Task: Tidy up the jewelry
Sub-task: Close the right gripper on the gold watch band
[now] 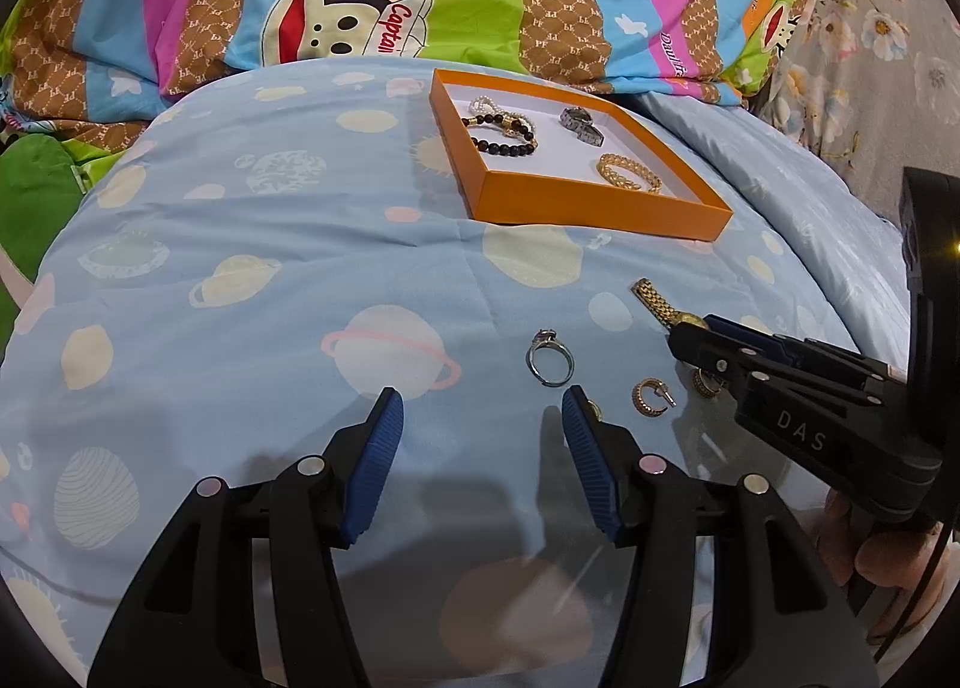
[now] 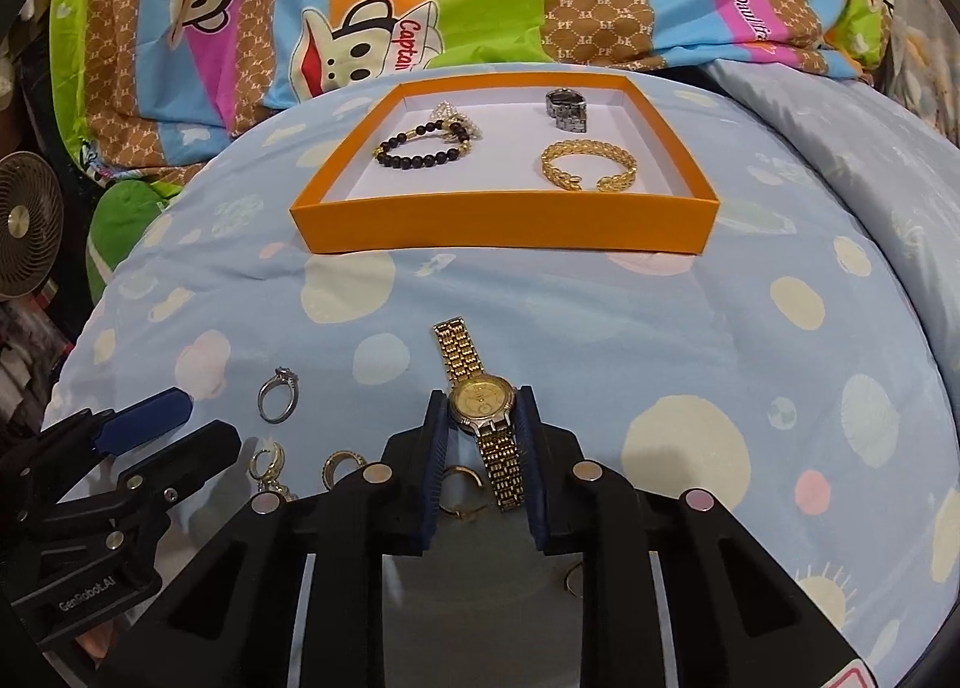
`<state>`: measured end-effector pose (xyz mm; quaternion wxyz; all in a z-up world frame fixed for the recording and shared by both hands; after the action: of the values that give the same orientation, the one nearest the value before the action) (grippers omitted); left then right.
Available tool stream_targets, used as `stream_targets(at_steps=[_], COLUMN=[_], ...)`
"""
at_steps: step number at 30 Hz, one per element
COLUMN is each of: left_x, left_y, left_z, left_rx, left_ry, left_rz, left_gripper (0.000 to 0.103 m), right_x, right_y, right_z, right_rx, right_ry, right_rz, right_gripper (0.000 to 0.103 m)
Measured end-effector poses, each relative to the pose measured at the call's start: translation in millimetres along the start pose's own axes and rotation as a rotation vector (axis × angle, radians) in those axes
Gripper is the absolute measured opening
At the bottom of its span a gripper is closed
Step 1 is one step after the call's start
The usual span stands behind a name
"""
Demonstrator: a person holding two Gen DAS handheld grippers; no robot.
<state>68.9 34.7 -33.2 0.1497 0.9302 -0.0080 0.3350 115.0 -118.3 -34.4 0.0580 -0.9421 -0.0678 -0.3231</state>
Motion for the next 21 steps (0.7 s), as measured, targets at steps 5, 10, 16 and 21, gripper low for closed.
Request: stream_targets(at_steps=[5, 10, 16, 21], left_x=[-4, -17, -18, -4], left_y=[5, 17, 30, 33], left_z=[-4, -11, -8, 1], left_rx=[-0.003, -0.021, -0.037, -0.015], left_ry=[-0.006, -0.022, -0.029, -0.026], left_rz=[0.019, 0.054, 0.073, 0.069], left_gripper=[0.053, 0.053, 0.053, 0.053], right_x=[-12, -27, -40, -49], right_y=[20, 44, 61, 76], right_z=[-19, -42, -59, -61], right_rx=[-0.024, -0.048, -0.075, -0.078], right_ry=[0.040, 0.072, 0.103, 0.095], right_rz=[0.081, 0.162, 0.211, 0.245], right_gripper=[0.021, 0.021, 0.021, 0.021])
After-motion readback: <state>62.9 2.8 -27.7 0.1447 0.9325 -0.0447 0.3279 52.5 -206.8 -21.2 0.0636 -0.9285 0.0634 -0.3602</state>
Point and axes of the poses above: each gripper's, at about its wrist camera, not at the fingertips, and z roughly the way its jaws point, y to its right, x to its top, the point moved 4 cm from there along z, roughly the way its jaws point, and after that the axes turned 4 degrees about -x, right-handed, at the moved point
